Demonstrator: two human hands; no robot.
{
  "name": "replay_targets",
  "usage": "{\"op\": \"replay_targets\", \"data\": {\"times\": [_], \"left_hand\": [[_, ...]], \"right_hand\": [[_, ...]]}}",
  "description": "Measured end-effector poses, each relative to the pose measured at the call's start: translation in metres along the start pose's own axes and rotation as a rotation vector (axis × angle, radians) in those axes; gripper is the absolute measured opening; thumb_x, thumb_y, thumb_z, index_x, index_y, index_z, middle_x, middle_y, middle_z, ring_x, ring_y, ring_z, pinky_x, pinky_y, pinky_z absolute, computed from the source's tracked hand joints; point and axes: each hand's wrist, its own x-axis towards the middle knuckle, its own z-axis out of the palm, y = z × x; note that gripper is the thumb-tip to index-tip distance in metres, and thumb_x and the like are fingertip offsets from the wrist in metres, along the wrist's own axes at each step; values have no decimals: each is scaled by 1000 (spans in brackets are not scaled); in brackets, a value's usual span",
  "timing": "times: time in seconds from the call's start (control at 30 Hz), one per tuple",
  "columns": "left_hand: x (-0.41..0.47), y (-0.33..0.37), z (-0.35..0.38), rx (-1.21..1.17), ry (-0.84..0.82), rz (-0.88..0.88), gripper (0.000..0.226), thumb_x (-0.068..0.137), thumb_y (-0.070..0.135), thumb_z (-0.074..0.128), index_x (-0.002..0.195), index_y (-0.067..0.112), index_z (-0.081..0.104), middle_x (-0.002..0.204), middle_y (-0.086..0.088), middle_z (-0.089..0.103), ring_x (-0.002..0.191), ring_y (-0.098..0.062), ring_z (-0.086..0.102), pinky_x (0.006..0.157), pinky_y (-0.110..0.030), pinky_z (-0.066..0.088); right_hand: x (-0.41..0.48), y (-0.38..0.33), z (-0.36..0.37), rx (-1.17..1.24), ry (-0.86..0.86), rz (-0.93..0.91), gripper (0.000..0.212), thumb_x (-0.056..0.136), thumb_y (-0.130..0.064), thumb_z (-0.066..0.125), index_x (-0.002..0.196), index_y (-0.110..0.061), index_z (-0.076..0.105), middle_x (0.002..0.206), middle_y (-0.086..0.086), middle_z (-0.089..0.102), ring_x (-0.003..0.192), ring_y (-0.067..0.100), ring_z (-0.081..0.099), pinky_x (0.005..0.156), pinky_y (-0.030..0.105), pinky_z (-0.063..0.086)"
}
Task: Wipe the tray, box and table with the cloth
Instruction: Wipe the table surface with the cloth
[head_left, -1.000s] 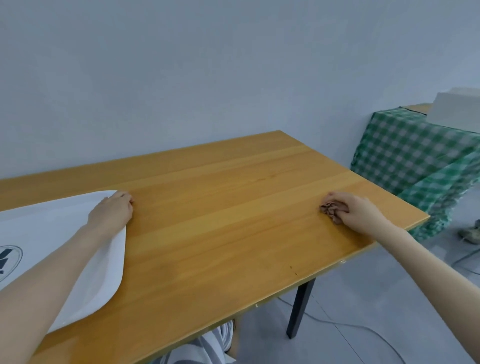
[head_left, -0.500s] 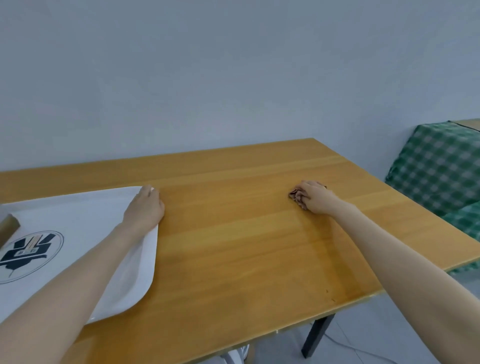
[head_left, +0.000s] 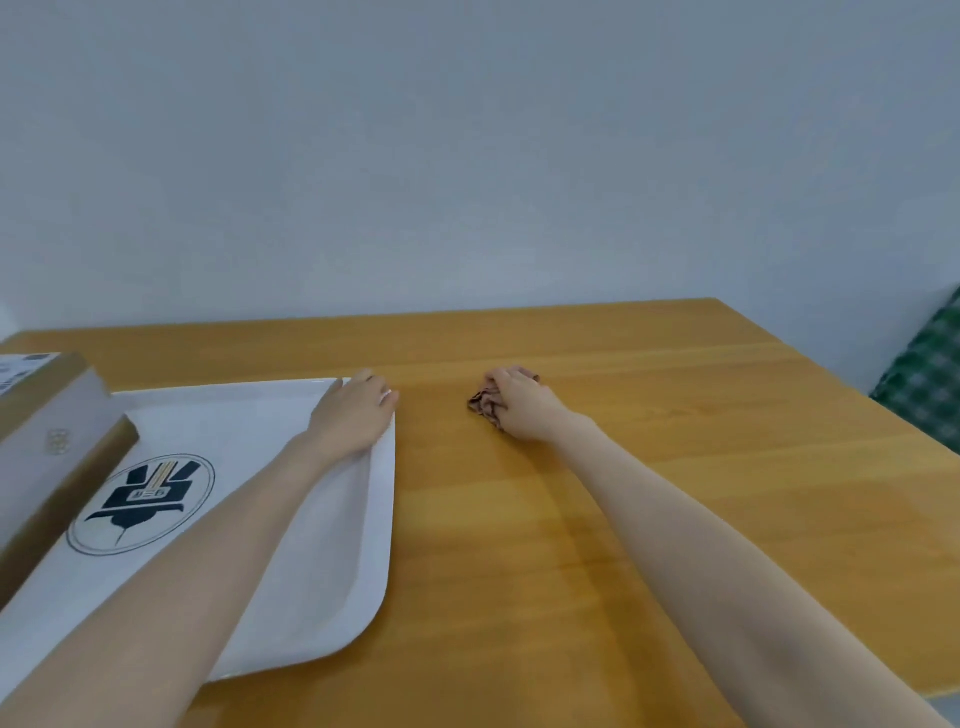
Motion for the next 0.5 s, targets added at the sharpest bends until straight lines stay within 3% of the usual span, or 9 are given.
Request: {"op": "replay_targets", "data": {"times": [0.1,0.23,0.5], "left_hand": [[7,-12,-5,-34,9,38,33,99,23,36,120,10,58,119,-5,51,113,-26,51,100,-36,36],[11,-18,-4,-61,25,47,30,96,28,45,118,16,61,114,-3,53,108,-24,53,83,-35,44],[13,-5,-1,21,110,39,30,87,39,54,105,15,62,97,1,49,93,-25,57,69,-30,40]], "right_hand": [[17,-26,10,27,-3,-59,43,95,-20,43,136,-9,35,143,10,40,129,27,38,96,33,35],[33,-47,17,48,-12,-110,44,94,-16,46,136,-9,35,143,11,39,129,28,39,93,33,36],[48,-65,35,102,41,-225,34,94,-17,45,125,-5,42,134,12,46,125,27,40,89,33,34]]}}
